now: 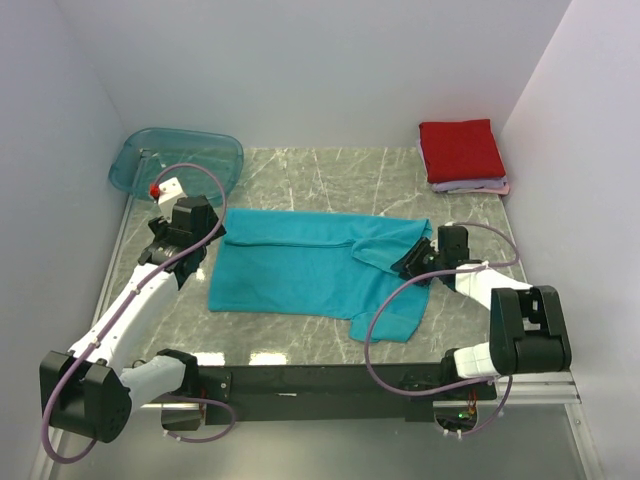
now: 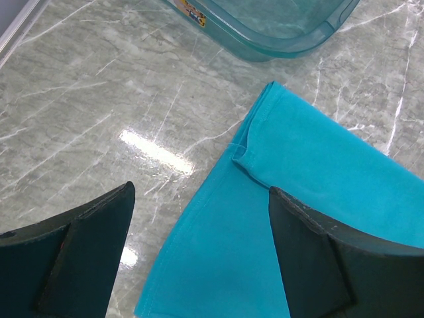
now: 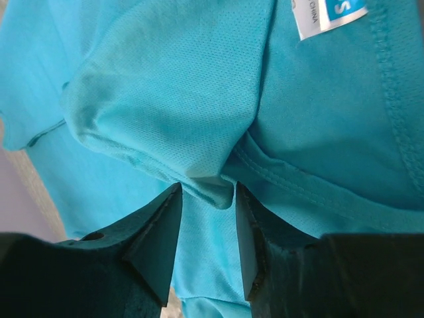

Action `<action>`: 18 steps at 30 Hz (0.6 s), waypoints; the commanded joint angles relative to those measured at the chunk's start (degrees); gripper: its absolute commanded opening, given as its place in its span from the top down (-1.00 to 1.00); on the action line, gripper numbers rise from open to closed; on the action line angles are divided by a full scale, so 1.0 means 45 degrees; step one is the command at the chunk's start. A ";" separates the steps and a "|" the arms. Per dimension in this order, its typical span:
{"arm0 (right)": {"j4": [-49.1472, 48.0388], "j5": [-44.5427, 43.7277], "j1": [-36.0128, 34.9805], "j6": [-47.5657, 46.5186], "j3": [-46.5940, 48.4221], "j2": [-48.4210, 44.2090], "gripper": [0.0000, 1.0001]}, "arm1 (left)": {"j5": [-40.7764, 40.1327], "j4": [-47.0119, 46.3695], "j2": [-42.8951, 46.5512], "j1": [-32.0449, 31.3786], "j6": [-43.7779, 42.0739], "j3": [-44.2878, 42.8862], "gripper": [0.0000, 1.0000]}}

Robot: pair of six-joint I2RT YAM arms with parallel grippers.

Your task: Fold and stack the t-shirts

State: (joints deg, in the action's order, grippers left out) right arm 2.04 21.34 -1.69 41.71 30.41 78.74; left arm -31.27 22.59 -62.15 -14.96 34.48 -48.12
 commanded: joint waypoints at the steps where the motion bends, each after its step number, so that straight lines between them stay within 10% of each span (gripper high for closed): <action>1: -0.1118 0.0511 0.0083 0.0164 -0.0118 0.0295 0.11 | 0.0054 -0.0039 -0.0036 0.0063 -0.0201 -0.0147 -0.75; 18: 0.0402 0.0687 0.0123 0.0300 0.0058 -0.0680 1.00 | 0.0034 -0.0020 -0.0076 0.0082 -0.0221 -0.0186 -0.75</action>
State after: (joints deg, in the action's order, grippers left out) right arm 1.23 23.68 -1.61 42.76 30.30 78.65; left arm -31.27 22.61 -62.59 -14.94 34.48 -48.12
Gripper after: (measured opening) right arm 0.011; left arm 0.873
